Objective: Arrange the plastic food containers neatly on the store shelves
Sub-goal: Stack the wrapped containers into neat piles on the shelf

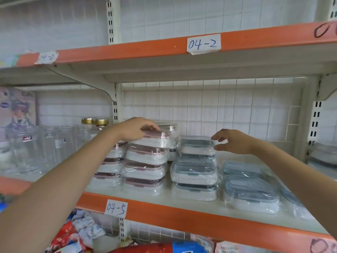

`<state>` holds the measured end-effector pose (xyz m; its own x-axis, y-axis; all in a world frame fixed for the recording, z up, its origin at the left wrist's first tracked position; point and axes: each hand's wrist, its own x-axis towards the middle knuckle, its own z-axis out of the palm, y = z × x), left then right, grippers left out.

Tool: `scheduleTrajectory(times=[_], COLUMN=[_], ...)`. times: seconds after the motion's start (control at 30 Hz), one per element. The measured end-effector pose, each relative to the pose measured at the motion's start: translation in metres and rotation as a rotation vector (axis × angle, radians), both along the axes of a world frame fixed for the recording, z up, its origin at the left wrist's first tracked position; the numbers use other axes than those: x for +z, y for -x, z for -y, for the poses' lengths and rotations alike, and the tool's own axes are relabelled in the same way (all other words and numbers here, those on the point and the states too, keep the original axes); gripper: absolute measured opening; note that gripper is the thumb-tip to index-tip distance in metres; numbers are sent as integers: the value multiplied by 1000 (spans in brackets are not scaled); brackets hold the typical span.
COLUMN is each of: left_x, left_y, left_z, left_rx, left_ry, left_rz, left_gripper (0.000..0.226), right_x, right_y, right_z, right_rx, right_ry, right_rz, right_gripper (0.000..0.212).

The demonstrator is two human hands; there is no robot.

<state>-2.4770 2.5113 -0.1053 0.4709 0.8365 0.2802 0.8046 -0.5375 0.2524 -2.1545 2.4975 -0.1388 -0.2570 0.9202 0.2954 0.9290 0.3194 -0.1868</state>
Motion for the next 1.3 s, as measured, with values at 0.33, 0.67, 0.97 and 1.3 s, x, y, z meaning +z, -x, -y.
scheduleTrajectory(times=[0.33,0.67,0.97,1.3], left_x=[-36,-75,-88,-21], left_y=[-98,-193,-242,-172], left_z=[20,23,29,23], left_rx=[-191,-366,-363,-303], left_ry=[-378,-111,115,28], left_rz=[69,-265,-344,102], left_gripper=[32,52,75,80], right_x=[-34,-49,-2,-8], right_y=[-75,-78,-104,-112], right_z=[-14,-47,-12,-5], right_rx=[-337,-297,-400,-436], right_ry=[291,437,-30,-36], right_rz=[291,322,96,-190], right_gripper=[70,40,86,61])
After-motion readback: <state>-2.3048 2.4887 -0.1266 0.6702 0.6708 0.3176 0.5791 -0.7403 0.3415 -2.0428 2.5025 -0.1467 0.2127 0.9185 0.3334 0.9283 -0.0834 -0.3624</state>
